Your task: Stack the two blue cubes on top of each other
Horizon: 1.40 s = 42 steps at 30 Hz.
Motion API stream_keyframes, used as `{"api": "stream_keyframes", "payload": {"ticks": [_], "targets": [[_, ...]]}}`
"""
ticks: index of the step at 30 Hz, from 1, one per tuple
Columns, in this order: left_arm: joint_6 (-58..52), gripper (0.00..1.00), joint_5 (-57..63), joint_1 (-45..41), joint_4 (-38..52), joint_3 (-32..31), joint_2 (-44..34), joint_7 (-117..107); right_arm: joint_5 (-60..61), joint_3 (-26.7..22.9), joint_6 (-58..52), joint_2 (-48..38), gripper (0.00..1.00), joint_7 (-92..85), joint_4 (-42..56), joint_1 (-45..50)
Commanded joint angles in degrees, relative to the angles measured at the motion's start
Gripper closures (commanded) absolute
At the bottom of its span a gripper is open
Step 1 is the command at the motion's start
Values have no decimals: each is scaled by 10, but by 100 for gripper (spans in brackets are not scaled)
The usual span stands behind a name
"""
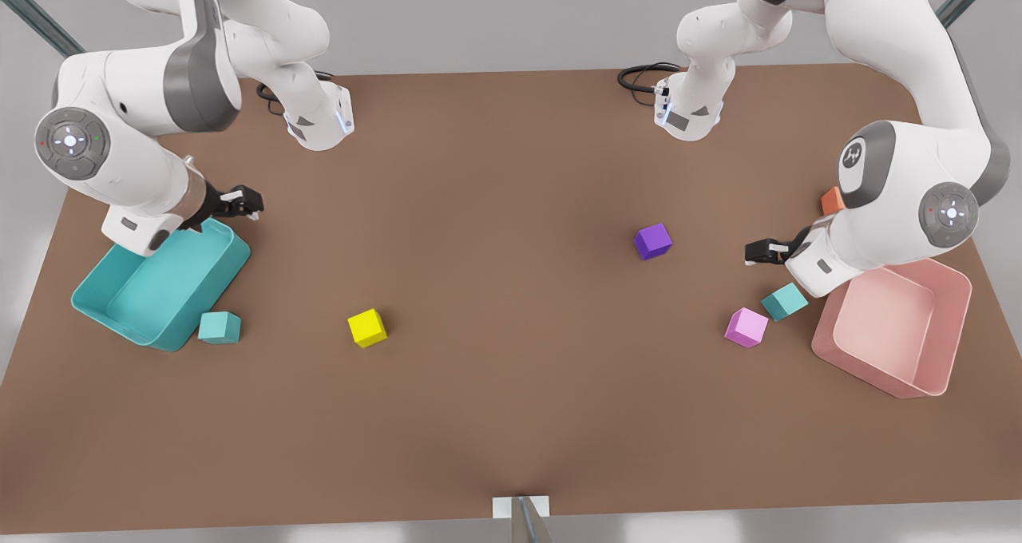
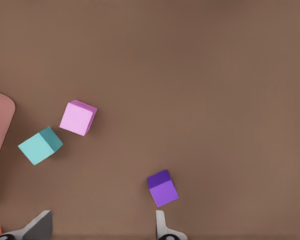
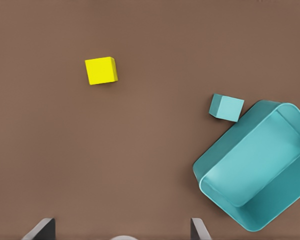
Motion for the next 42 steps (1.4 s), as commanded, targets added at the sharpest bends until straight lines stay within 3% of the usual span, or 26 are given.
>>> {"api": "stream_keyframes", "payload": {"ticks": [1, 6, 15, 20, 31, 42], "targets": [[-1, 0, 0, 0, 0, 0, -1, -1, 0, 0, -1, 0, 0, -9, 1, -1], [-1, 0, 0, 0, 0, 0, 0, -1, -1, 1, 47, 88, 0, -70, 22, -3], [-4, 0, 0, 1, -1, 0, 4, -1, 0, -3, 343, 208, 0, -812, 15, -63], [-10, 0, 0, 0, -1, 0, 5, -3, 56, -3, 340, 238, 0, -1115, -1, -105], [-12, 0, 0, 0, -2, 0, 12, -4, 40, -5, 375, 184, 0, -1117, -142, -161], [-12, 0, 0, 0, -2, 0, 12, -5, 47, -5, 508, 185, 0, -1097, -237, -178]]}}
